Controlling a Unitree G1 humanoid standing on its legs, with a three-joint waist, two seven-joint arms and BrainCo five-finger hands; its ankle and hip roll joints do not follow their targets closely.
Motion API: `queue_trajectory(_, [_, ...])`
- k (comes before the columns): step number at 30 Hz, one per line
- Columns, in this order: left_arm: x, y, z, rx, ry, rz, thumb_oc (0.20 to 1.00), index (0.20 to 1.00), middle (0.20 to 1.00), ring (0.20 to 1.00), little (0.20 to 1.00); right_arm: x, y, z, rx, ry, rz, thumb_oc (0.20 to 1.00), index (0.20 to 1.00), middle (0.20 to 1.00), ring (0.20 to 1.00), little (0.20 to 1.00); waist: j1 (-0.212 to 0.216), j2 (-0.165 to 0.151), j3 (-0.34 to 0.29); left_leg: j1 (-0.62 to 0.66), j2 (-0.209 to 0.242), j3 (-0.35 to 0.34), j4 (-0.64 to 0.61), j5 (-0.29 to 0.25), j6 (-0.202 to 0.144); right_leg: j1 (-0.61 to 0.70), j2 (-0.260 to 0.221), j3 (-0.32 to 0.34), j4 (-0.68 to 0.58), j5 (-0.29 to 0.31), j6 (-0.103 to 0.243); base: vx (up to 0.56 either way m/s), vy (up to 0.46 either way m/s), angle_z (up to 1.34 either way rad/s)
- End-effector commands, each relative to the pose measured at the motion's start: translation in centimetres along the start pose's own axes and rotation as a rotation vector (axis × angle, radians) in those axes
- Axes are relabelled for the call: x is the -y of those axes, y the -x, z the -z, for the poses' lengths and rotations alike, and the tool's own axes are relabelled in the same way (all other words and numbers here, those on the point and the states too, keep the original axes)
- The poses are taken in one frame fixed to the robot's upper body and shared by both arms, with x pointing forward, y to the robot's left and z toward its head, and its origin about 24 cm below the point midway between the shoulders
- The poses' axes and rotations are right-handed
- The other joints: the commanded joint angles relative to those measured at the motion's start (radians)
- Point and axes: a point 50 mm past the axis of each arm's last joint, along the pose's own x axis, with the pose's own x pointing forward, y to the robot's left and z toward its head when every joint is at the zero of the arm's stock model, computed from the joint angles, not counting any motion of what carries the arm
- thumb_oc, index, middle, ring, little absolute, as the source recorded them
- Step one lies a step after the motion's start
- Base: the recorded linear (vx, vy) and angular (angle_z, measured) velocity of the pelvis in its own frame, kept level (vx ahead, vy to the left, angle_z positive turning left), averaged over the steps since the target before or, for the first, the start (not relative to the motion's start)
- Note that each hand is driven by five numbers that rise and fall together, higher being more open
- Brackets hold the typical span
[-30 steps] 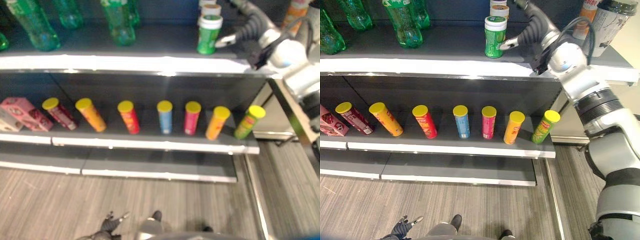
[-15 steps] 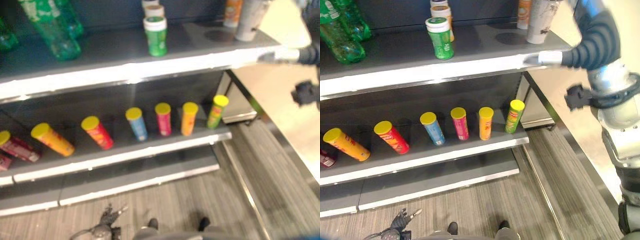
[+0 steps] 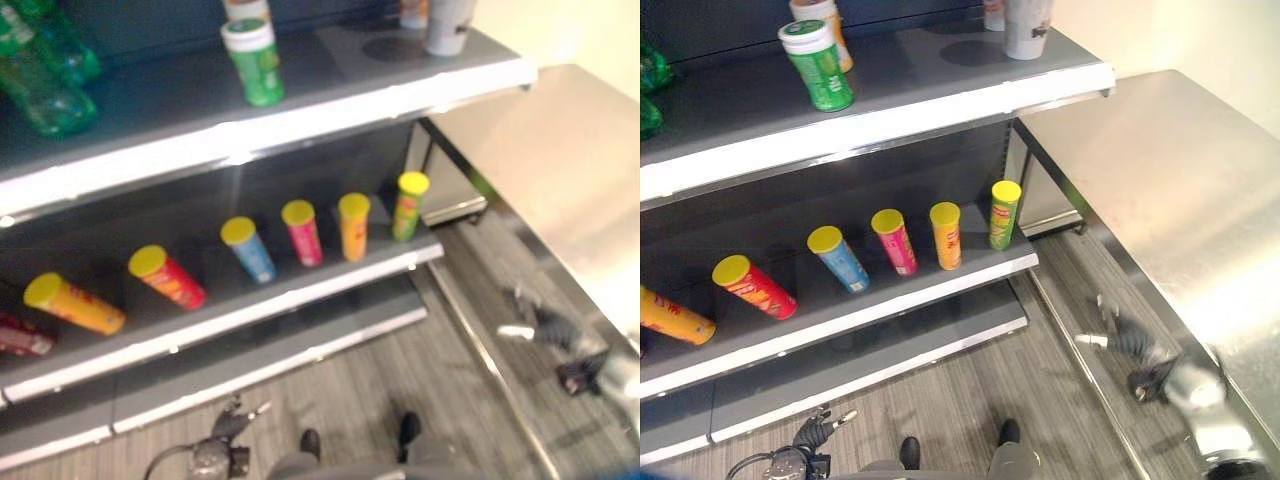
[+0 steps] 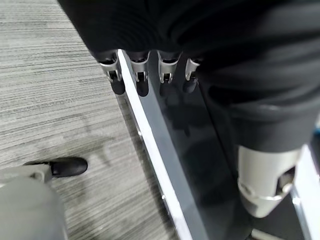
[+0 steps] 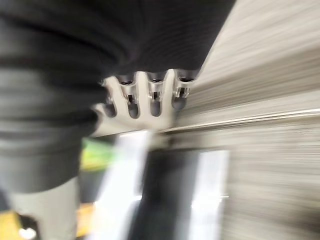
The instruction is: Put the goods on the table back onto the shelves and tidy them up.
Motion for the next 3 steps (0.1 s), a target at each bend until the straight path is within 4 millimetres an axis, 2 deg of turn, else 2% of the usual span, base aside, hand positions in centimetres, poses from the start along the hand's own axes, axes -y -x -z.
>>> queue_trajectory(1, [-1.3, -0.7, -2.7, 0.081, -0.079, -0.024, 1.000, 1.000, 1.000, 1.000, 1.000, -3.1, -2.0, -1.6, 0.071, 0.019, 0.021, 1.000, 1.000, 1.000, 1.000, 1.000, 0.010, -0.055, -0.011, -0.011, 0.064, 0.046, 0.120, -0.122, -0.062, 0.033, -0.085, 0.080, 0.031, -0.109, 0.084, 0.00, 0.000, 0.00])
queue_trajectory(2, [-1.3, -0.7, -2.7, 0.081, -0.079, -0.024, 1.000, 1.000, 1.000, 1.000, 1.000, -3.1, -2.0, -1.6, 0.071, 0.019, 0.021, 1.000, 1.000, 1.000, 1.000, 1.000, 0.010, -0.055, -0.011, -0.011, 0.064, 0.046, 0.120, -0.122, -0.062, 0.033, -0.085, 0.080, 0.031, -0.109, 0.084, 0.03, -0.023, -0.02])
queue_trajectory(3, [-1.6, -0.8, -2.7, 0.068, -0.075, -0.049, 1.000, 1.000, 1.000, 1.000, 1.000, -5.6, -2.9, 1.4, -0.076, -0.116, 0.078, 1.000, 1.000, 1.000, 1.000, 1.000, 0.016, -0.058, -0.015, -0.007, 0.061, 0.042, 0.121, -0.126, -0.054, 0.040, -0.080, 0.081, 0.029, -0.111, 0.083, 0.00, 0.000, 0.00])
